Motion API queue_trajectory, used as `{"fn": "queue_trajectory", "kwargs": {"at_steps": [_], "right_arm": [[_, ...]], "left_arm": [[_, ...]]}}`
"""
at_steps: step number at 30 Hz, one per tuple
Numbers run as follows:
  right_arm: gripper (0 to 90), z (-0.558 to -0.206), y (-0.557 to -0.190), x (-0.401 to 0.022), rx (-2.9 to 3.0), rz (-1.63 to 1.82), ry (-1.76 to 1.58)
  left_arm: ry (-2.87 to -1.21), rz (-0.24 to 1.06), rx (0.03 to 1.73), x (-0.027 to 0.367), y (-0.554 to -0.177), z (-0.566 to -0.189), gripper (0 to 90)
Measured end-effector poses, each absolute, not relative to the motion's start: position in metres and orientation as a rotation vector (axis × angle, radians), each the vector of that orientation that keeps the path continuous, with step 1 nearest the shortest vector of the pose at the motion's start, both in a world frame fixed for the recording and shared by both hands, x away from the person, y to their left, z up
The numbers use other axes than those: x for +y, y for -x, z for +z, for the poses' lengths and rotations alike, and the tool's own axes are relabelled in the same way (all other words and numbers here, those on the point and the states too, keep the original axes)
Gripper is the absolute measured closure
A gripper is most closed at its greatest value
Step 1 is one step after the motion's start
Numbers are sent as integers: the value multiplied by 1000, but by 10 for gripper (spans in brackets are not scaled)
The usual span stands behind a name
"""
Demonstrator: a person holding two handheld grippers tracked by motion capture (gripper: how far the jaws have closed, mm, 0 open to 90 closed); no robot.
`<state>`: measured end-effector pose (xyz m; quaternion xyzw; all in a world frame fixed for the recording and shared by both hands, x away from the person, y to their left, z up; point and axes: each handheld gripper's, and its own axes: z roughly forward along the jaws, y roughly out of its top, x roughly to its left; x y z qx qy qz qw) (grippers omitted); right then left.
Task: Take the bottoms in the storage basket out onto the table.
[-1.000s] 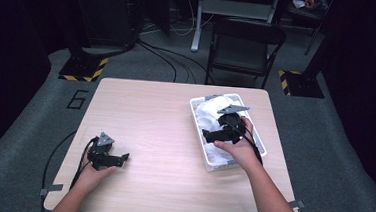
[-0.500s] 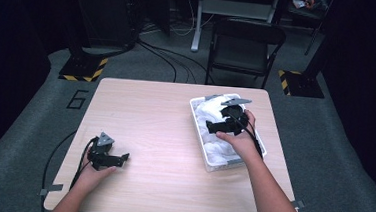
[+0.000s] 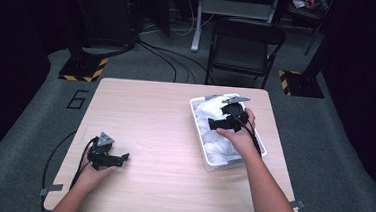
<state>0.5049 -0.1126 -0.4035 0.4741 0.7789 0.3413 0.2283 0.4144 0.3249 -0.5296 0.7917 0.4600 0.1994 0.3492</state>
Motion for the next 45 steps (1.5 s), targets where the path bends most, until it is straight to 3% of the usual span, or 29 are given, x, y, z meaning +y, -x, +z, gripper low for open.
{"fn": "queue_trajectory", "kwargs": {"at_steps": [45], "right_arm": [[0,-464,-527,-137,2264,782,-1511]], "left_arm": [[-2051,518,1192,325,-414,-530,109]]}}
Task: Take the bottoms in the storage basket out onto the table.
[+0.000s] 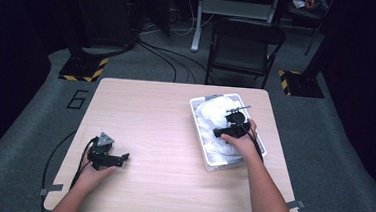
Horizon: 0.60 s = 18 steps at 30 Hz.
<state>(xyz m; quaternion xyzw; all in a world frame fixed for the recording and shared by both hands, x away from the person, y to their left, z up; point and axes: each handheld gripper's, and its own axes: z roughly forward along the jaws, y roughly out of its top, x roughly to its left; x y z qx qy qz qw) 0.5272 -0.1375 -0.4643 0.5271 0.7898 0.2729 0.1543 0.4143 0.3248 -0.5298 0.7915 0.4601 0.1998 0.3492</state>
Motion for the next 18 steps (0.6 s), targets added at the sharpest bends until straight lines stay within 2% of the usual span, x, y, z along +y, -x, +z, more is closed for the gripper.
{"fn": "queue_trajectory", "kwargs": {"at_steps": [10,18], "right_arm": [[0,-461,-530,-118,2344,756,-1474],[0,-473,-534,-109,2346,659,-1464]], "left_arm": [[-2050,515,1193,325,-414,-530,109],[-2051,515,1193,325,-414,-530,109]]}}
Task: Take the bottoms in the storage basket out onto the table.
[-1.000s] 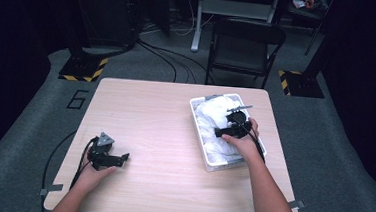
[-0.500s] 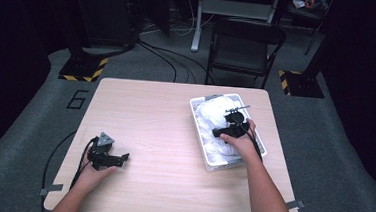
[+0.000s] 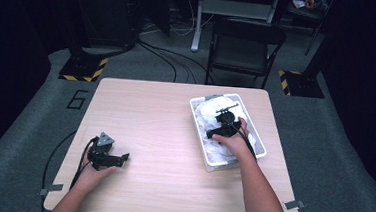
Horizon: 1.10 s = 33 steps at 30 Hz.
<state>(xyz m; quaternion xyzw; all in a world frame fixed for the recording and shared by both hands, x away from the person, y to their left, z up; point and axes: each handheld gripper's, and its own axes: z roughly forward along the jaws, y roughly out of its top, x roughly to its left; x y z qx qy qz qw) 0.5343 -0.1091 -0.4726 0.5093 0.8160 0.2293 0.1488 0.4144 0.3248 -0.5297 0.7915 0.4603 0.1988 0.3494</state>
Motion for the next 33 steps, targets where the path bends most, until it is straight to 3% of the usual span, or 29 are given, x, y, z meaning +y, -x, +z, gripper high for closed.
{"fn": "queue_trajectory", "kwargs": {"at_steps": [33], "right_arm": [[0,-500,-551,-115,2400,519,-1528]], "left_arm": [[-2054,512,1192,325,-414,-529,109]]}}
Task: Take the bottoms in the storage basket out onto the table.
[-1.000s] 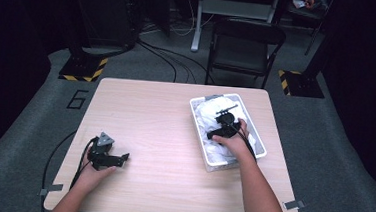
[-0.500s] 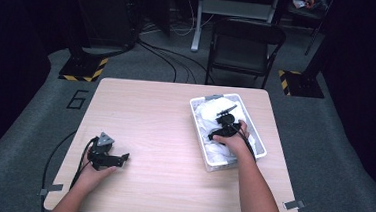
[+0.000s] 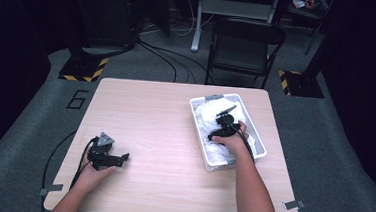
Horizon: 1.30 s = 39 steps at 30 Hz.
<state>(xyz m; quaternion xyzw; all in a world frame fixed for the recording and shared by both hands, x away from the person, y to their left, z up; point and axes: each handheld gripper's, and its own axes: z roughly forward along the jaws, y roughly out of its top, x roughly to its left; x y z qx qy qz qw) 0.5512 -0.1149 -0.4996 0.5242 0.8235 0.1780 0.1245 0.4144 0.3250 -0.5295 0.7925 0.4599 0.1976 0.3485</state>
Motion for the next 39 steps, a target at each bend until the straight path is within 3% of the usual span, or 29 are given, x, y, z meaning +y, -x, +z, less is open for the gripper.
{"fn": "queue_trajectory", "kwargs": {"at_steps": [16,19,28,34,39], "right_arm": [[4,-500,-553,-111,2388,486,-1545],[57,-498,-552,-109,2393,484,-1557],[427,-489,-548,-101,2392,534,-1534],[513,-487,-550,-102,2400,557,-1550],[534,-486,-551,-106,2418,570,-1563]], "left_arm": [[-2055,512,1191,325,-414,-530,109],[-2055,512,1191,325,-414,-529,109],[-2055,513,1191,325,-414,-530,109],[-2054,513,1193,325,-414,-529,109],[-2054,512,1192,325,-414,-530,109]]}}
